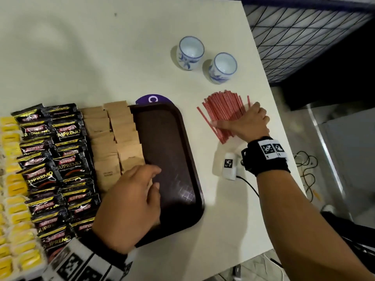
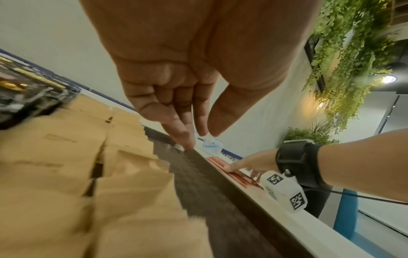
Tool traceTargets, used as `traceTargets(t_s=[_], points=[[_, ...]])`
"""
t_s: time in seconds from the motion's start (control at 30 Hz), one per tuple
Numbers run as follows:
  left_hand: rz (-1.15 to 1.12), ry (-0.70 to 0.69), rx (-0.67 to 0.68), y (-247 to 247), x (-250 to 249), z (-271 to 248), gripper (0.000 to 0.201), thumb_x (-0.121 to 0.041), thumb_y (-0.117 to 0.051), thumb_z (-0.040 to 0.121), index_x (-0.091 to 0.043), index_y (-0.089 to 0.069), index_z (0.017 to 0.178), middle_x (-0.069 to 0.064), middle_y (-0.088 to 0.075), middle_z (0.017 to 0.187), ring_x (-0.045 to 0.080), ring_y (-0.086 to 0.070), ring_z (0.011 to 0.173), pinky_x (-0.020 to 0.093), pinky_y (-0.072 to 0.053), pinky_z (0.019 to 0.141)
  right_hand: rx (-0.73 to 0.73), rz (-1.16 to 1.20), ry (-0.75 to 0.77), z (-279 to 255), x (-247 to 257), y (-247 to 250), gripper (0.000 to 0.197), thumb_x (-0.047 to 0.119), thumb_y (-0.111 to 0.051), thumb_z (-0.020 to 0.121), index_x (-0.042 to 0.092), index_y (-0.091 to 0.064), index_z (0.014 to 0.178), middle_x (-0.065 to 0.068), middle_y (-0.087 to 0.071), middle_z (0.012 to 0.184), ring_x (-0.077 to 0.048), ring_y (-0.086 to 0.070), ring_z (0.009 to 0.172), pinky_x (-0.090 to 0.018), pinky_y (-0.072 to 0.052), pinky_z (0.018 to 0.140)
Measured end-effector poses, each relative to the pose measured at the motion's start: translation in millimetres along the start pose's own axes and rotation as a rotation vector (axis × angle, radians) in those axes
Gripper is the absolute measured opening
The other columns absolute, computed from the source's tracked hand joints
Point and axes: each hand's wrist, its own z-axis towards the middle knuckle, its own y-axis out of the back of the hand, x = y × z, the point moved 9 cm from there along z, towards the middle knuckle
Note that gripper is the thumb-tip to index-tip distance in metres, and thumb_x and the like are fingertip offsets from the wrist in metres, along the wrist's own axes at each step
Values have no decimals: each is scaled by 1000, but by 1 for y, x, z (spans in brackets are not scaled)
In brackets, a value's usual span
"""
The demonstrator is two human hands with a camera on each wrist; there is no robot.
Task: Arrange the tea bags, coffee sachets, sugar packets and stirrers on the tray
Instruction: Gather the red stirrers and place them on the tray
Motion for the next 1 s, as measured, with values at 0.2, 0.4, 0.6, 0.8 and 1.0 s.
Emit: traceTargets(t_s=[0.2, 0.4, 0.6, 0.8, 1.0], points=[[-6, -35, 38, -11, -8, 11, 31, -15, -66, 85, -27, -64, 113, -13, -67, 100, 5, -63, 85, 24, -53, 71, 31, -61, 49, 12, 16, -4, 142, 70, -85, 52, 5, -11, 155, -15, -23, 154, -37, -21, 143, -59, -31, 113], [-36, -7, 63, -24, -1, 5, 29, -16, -66, 85, -31, -65, 110, -20, -66, 96, -4, -59, 84, 7, -40, 71, 51, -33, 78, 13, 15, -8, 140, 79, -79, 51, 4, -17, 152, -14, -24, 152, -35, -22, 142, -57, -31, 113], [-57, 6, 58, -27, -1, 6, 27, -20, -63, 85, -32, -65, 109, -23, -64, 94, -12, -55, 83, 5, -38, 72, -12, -79, 84, 12, 19, -14, 107, 62, -82, 62, 5, -36, 139, -12, -33, 139, -32, -31, 132, -52, -39, 102], [-81, 0, 93, -32, -10, 8, 31, -16, -69, 83, -33, -65, 109, -23, -64, 93, -13, -56, 81, 5, -38, 69, -88, -80, 150, 0, 23, -20, 56, 41, -69, 83, 3, -52, 120, -15, -44, 125, -34, -41, 118, -41, -44, 85], [-71, -3, 132, -32, -6, 7, 30, -18, -67, 85, -33, -64, 111, -22, -64, 95, -9, -58, 84, 8, -41, 67, -119, -96, 177, -8, 32, -27, 40, 30, -62, 90, 3, -52, 118, -15, -48, 124, -34, -46, 115, -43, -46, 84]])
